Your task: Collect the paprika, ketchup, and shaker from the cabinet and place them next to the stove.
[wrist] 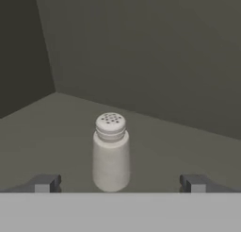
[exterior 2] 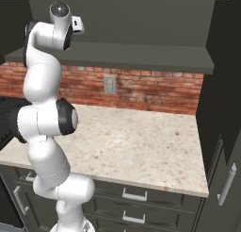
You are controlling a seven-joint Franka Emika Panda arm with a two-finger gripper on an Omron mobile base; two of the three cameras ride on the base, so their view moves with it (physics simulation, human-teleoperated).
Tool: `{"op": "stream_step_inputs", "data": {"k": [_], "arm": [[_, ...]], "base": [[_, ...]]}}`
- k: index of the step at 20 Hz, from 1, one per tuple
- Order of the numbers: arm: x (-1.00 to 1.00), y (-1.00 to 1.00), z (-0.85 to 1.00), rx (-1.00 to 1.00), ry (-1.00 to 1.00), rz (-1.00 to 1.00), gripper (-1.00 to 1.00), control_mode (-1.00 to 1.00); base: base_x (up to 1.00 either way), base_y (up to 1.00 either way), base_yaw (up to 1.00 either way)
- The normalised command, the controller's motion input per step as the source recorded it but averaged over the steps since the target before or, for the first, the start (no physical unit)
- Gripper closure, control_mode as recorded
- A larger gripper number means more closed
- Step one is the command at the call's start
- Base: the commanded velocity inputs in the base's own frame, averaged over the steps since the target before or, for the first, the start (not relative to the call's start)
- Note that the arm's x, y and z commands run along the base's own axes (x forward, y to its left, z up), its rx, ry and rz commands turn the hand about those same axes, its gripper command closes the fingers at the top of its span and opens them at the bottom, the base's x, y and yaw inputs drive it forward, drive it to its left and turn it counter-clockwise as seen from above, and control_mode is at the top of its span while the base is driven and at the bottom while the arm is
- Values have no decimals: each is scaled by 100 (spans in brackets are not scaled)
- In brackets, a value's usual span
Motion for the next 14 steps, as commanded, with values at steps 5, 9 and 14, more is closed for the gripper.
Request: {"op": "stream_step_inputs", "data": {"k": [5, 9, 14], "arm": [[12, 4, 0, 0, 7, 0, -100, -100], [9, 14, 0, 0, 7, 0, -100, -100], [6, 22, 0, 0, 7, 0, -100, -100]], "base": [[0, 0, 0], [0, 0, 0], [0, 0, 0]]}}
